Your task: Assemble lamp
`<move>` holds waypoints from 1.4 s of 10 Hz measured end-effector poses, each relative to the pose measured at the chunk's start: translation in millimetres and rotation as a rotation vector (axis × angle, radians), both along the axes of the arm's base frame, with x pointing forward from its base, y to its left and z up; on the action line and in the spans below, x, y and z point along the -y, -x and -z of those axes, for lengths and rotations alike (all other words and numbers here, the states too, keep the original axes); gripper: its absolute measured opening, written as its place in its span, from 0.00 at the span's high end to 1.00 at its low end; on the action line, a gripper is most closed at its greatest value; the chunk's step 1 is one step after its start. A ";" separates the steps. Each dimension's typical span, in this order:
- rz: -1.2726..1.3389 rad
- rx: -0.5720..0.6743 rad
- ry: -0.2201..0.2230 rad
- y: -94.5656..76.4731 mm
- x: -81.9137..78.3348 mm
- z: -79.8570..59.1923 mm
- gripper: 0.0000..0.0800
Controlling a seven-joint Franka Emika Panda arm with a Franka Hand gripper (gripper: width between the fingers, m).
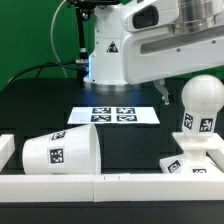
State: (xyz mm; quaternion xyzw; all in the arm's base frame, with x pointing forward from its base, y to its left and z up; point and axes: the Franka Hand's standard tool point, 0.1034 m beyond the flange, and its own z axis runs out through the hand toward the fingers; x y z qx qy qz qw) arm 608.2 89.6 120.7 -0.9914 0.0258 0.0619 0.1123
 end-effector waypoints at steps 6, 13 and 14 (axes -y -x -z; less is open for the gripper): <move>-0.075 0.049 0.089 -11.3 -11.1 -7.0 0.13; -0.064 0.053 0.087 -12.9 -8.3 -2.0 0.28; -0.013 0.044 0.091 -12.8 -8.7 -2.0 0.28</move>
Offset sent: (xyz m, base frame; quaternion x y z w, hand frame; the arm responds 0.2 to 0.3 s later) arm 0.0169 0.0094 0.0150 -0.1371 0.0534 -0.0396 0.9883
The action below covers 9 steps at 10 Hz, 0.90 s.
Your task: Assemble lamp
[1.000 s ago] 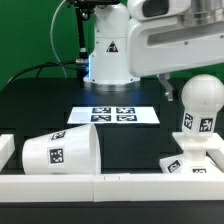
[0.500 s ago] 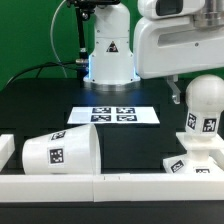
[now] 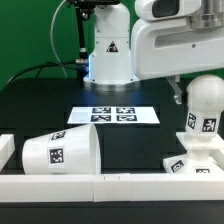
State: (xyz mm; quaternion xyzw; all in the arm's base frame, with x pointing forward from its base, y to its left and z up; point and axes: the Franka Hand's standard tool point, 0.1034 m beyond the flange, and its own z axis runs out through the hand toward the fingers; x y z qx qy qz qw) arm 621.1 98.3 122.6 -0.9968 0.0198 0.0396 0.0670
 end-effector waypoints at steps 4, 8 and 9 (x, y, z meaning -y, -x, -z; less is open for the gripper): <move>0.465 0.092 0.004 0.6 -1.0 0.8 0.28; 0.997 0.107 -0.108 -1.4 7.0 1.5 0.28; 1.003 0.104 -0.109 -1.0 5.8 1.6 0.27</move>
Offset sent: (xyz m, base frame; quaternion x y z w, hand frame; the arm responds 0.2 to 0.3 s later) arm -0.0181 -0.0123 -0.0147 -0.0034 0.0813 0.2961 0.9517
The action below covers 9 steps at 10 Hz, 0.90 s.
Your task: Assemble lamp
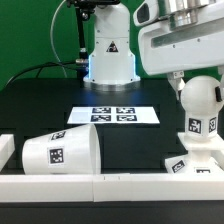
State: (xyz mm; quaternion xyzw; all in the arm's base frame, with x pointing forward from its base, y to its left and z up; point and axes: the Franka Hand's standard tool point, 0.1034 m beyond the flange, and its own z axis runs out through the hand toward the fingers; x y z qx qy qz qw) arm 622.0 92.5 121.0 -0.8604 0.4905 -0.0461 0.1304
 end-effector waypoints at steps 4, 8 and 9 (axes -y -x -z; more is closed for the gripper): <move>-0.331 -0.040 0.074 4.2 4.3 -2.1 0.13; -0.784 -0.083 0.166 -2.7 -1.2 -5.9 0.13; -0.855 -0.071 0.173 -2.7 -1.0 -5.7 0.13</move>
Offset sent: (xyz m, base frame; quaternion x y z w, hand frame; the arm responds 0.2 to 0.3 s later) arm 0.0075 -0.0254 0.0133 -0.1318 -0.0296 -0.4090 0.9025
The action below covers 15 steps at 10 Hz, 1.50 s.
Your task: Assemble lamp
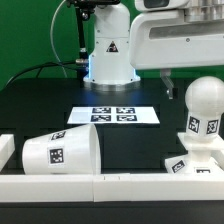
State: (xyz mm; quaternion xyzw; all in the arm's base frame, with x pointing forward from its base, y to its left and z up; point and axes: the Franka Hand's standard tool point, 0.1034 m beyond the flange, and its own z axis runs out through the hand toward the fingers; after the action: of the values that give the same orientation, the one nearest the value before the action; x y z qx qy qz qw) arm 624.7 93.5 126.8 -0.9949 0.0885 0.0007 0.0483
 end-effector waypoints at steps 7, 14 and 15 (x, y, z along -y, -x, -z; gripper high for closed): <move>-0.246 0.011 0.000 4.9 -3.1 10.4 0.26; 0.695 0.041 -0.075 6.5 -5.3 12.1 0.29; 0.807 0.023 -0.097 7.9 -9.0 11.8 0.28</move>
Offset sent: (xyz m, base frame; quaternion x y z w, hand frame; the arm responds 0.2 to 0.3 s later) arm -0.0055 0.0112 -0.0141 -0.0410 0.0036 -0.2372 0.9706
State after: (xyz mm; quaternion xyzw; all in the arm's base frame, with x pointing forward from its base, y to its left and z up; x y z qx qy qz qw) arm 616.8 102.5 115.0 -0.8768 0.4711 -0.0254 0.0926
